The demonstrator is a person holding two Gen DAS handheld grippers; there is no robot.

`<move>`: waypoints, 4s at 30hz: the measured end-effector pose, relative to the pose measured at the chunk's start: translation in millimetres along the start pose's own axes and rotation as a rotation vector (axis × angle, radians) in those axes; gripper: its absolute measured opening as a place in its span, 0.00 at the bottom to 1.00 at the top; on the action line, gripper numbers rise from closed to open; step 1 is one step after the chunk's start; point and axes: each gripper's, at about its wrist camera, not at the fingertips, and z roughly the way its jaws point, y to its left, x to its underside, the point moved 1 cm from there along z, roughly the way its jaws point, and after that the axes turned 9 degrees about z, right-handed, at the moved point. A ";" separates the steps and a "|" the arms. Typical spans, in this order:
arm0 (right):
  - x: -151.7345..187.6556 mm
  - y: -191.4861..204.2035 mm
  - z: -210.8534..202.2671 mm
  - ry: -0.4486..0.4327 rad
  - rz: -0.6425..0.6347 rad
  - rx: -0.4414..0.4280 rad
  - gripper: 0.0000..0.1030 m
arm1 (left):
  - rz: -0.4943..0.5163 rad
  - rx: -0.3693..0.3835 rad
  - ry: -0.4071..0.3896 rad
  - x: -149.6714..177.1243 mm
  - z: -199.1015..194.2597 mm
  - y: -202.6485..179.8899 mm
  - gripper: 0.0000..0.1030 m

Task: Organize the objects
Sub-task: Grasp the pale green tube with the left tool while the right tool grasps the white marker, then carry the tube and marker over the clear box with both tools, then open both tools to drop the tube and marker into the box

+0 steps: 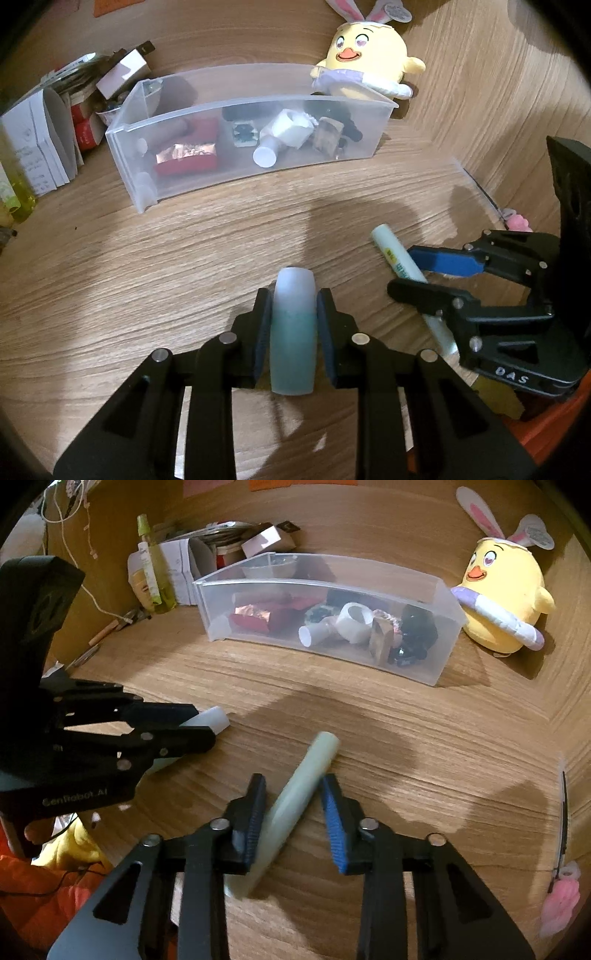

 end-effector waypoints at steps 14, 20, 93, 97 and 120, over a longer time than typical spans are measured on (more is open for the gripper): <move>-14.5 -3.6 -0.1 -0.055 0.068 -0.041 0.14 | -0.070 -0.018 -0.095 -14.8 -20.2 15.2 0.24; -29.4 -6.6 -10.8 -0.118 0.082 -0.038 0.14 | -0.071 -0.035 -0.147 -25.4 -31.7 15.1 0.24; -152.4 -34.0 17.8 -0.282 0.002 0.187 0.14 | -0.187 -0.053 -0.194 -134.6 17.6 89.7 0.24; -155.8 -29.1 29.7 -0.241 0.013 0.128 0.17 | -0.198 -0.031 -0.202 -133.1 17.1 92.7 0.24; -155.6 -26.8 -5.5 -0.295 0.052 0.010 0.59 | -0.182 -0.051 -0.271 -127.0 -19.4 86.1 0.40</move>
